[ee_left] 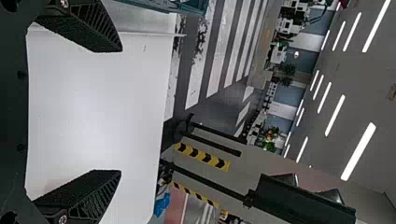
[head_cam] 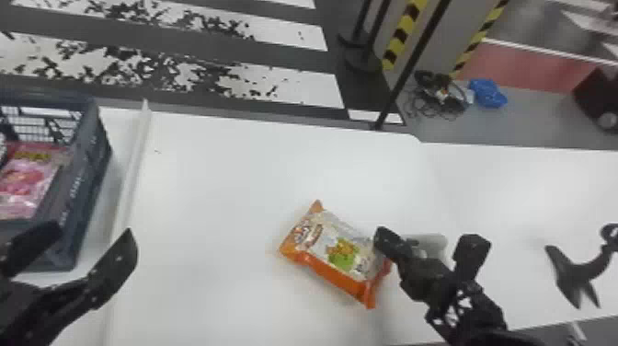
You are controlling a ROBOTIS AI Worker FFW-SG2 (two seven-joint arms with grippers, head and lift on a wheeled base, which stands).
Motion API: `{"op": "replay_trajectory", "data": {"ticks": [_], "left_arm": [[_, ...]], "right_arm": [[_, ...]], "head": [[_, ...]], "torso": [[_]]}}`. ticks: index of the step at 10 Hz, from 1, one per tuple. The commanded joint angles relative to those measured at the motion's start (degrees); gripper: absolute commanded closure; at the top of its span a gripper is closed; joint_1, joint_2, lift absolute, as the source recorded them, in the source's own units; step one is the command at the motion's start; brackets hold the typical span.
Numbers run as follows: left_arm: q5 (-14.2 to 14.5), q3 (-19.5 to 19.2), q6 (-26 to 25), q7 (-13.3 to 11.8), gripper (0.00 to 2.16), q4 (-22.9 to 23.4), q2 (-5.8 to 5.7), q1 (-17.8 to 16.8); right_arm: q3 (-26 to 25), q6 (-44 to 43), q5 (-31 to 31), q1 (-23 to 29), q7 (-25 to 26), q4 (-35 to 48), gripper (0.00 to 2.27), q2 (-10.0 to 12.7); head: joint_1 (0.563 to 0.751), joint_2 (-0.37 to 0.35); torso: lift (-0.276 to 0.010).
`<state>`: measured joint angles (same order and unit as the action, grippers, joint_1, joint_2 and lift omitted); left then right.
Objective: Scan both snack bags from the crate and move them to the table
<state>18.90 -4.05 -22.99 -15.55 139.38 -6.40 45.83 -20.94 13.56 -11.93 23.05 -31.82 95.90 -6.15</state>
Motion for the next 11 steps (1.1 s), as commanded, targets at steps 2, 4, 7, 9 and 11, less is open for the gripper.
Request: {"op": "replay_trajectory", "data": {"ticks": [2,4,7,9,11], "left_arm": [[0.1,0.7,0.4,0.0,0.06,-0.7,0.07,-0.8],[0.0,1.0,0.5,0.0,0.06,-0.9,0.07,-1.3],[0.2,1.0,1.1,-0.2,0.06,-1.4,0.07,-1.4],[0.2,1.1,1.2,-0.2,0.06,-1.1,0.07,-1.4],[-0.4,2.9,1.6,0.0,0.06,-1.1,0.07,-1.4]], "right_arm": [[-1.6,-2.2,-3.6,4.6,-0.6,0.3,2.24,-0.3],[-4.1,-3.1,-10.3,10.7,-0.6,3.3,2.24,0.1],[-7.0,-2.9,-16.8,15.4,-2.0,7.3,2.24,2.4],[-7.9,2.6,-19.2,16.1,-2.8,15.5,2.24,3.1],[-4.6,6.1,-17.4,14.6,-2.8,21.1,2.24,3.1]], "head": [[0.695,-0.274],[0.695,-0.308],[0.695,-0.350],[0.695,-0.350],[0.695,-0.340]], "torso": [[-0.087],[-0.087],[-0.087],[-0.087],[-0.087]]}}
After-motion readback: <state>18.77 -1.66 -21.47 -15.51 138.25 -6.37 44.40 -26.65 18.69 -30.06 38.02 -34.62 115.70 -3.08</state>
